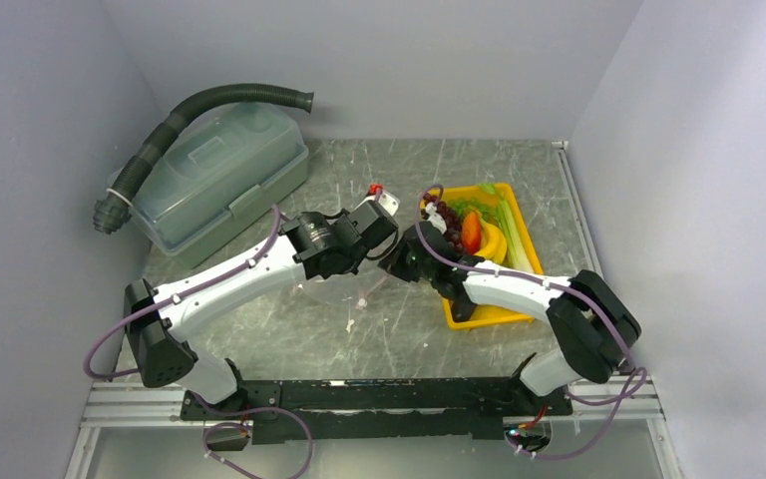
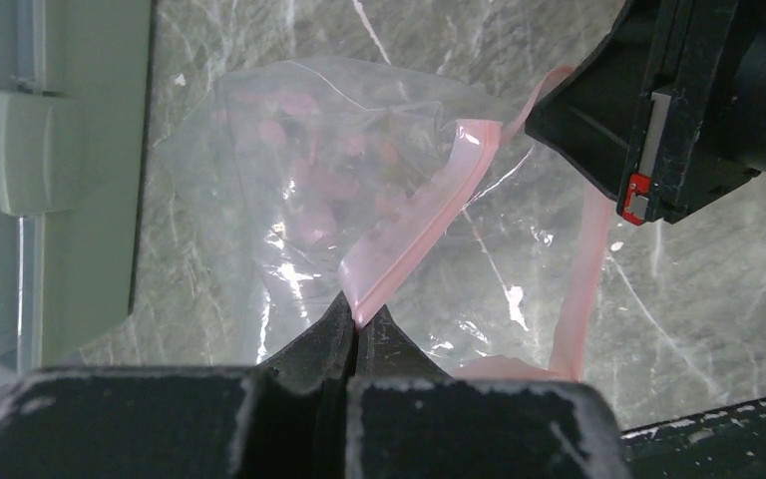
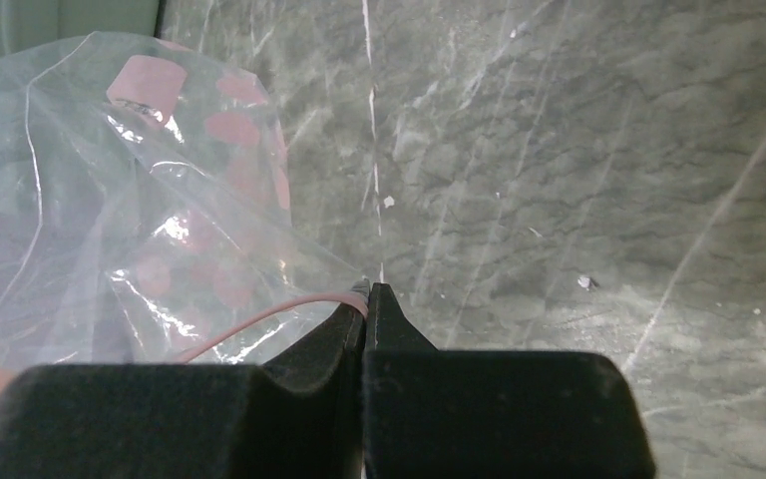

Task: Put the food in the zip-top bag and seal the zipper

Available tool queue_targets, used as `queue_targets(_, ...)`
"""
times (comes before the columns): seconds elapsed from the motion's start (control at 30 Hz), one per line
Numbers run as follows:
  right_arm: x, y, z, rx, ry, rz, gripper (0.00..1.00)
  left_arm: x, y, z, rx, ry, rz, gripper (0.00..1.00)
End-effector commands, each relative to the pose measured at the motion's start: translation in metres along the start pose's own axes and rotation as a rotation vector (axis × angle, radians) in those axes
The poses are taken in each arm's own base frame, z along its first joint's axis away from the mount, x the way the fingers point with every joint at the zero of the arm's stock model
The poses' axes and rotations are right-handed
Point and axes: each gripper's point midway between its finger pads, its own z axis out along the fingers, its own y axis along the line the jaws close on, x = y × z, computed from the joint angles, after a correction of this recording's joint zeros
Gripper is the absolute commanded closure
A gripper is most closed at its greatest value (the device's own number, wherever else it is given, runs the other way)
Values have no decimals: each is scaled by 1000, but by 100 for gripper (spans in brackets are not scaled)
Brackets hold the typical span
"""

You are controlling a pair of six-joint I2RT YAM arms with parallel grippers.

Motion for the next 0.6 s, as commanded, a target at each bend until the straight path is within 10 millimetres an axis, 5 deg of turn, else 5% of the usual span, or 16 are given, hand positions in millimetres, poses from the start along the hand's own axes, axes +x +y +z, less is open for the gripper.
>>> queue_targets(0.0, -20, 34, -1, -87, -38, -15, 100, -10, 20, -10, -88, -71, -41, 100)
queue_targets(0.27, -29, 42, -21, -95, -43, -106, 62, 6, 23, -4, -121, -49, -58, 100)
queue_targets(0.57, -40, 39, -62, -43, -39, -249, 48, 13, 23, 0, -129, -33, -66, 100)
